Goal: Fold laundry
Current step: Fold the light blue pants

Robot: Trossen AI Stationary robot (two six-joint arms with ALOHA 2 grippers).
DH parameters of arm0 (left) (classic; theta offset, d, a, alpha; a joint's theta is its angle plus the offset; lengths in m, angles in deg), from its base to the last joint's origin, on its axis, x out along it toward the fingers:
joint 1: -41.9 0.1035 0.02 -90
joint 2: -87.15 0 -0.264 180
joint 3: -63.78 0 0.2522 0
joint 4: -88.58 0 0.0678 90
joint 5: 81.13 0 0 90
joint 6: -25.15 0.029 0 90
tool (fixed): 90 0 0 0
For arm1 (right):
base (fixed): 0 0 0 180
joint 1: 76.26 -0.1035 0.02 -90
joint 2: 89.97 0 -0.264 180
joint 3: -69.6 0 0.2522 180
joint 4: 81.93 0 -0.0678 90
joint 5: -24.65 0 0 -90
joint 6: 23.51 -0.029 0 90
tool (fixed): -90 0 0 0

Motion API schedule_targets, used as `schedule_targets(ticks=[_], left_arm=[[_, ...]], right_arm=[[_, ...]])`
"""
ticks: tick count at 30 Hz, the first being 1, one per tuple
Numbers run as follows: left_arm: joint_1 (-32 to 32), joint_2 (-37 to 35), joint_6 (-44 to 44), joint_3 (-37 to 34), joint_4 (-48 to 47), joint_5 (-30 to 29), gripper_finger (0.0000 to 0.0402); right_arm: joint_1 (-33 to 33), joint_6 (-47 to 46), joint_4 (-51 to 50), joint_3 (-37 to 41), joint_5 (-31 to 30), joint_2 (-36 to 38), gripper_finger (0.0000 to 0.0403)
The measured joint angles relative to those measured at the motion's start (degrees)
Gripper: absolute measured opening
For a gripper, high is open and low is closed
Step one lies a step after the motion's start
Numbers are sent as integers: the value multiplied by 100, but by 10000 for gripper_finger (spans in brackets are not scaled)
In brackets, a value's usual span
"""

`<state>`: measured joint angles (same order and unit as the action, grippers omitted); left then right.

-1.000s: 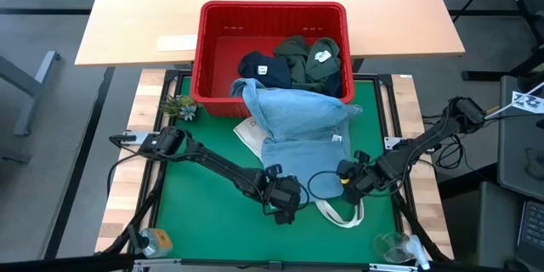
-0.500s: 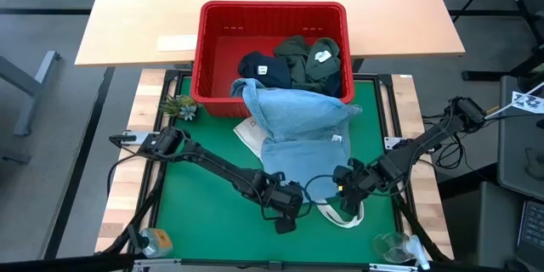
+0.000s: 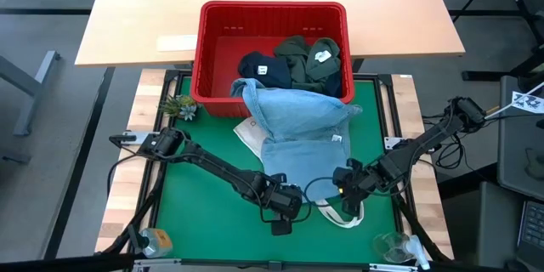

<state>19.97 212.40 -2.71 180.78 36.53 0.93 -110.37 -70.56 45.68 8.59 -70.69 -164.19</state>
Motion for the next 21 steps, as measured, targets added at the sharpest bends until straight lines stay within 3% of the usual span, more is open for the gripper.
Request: schedule_targets(ticks=[4, 9, 15, 21], left_arm=[[0, 2, 75, 2, -79, -2, 207], [-15, 4, 299, 2, -338, -123, 207], [-13, 4, 297, 2, -329, -137, 207], [-13, 4, 299, 1, -327, -157, 207]], right_arm=[[0, 267, -2, 0, -106, 1, 239], [-4, 1355, -15, 0, -109, 1, 282], [-5, 2176, 10, 2, -257, -141, 289], [-4, 2624, 138, 4, -194, -766, 289]])
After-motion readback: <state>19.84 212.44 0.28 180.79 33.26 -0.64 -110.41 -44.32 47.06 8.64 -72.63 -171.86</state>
